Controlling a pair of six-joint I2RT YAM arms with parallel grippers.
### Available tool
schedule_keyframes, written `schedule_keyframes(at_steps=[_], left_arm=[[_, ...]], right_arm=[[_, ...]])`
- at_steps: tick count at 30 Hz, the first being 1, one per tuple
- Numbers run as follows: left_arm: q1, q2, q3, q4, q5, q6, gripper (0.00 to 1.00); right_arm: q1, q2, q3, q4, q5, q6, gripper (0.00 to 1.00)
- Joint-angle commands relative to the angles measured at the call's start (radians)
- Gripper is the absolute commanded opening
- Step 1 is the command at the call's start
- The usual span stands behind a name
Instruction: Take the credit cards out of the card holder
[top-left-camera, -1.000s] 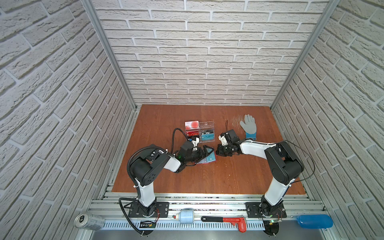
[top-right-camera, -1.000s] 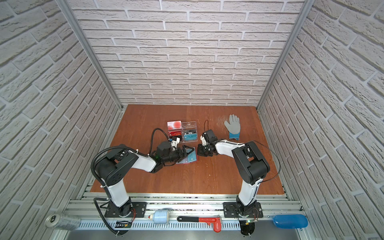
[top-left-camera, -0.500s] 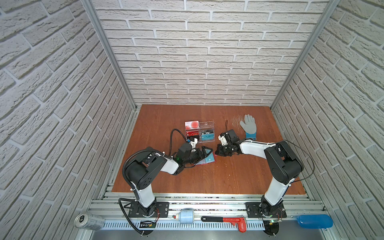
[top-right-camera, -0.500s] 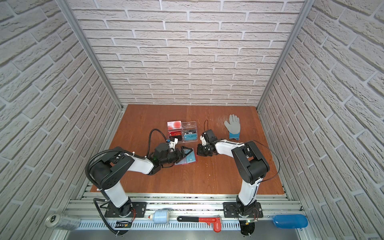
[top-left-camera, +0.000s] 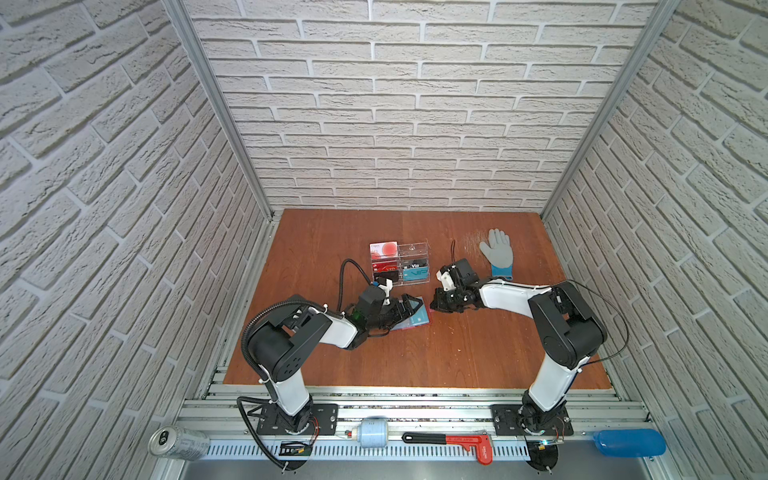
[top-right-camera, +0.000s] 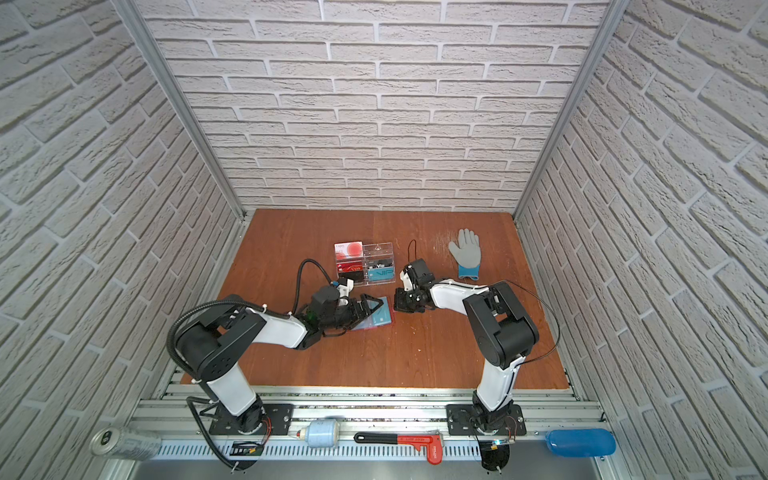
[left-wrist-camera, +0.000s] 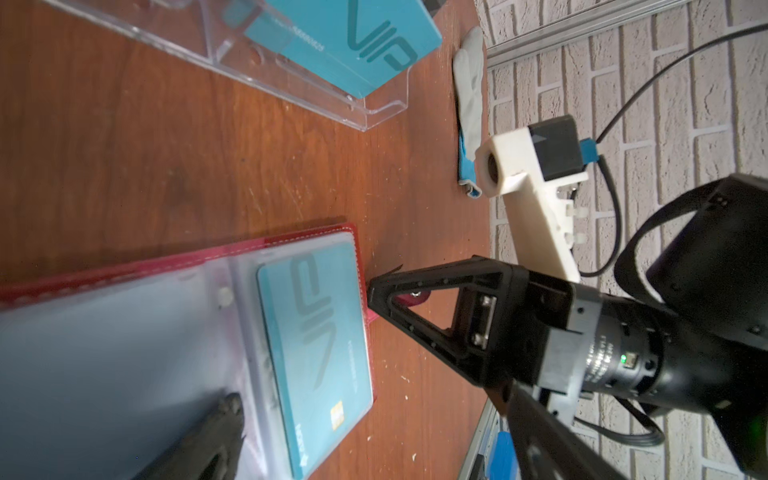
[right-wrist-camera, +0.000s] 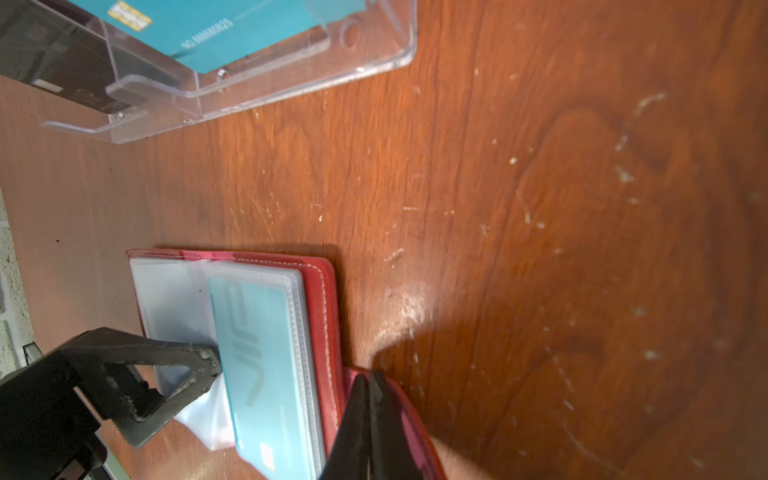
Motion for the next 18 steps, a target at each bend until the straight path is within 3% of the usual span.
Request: schedule_keyframes(at_steps=[1, 18], left_arm=[[-0.013, 0.024, 0.014, 0.048, 0.000, -0.011, 0.98], [-0.040, 0.057, 0.000, 0.091, -0.009, -0.030, 0.98]], right_arm=[[0.025, 0.053, -0.019, -0.062, 0.015, 0.002, 0.06], [0.025, 0.051, -0.018, -0.062, 0.010, 0.002, 0.06]])
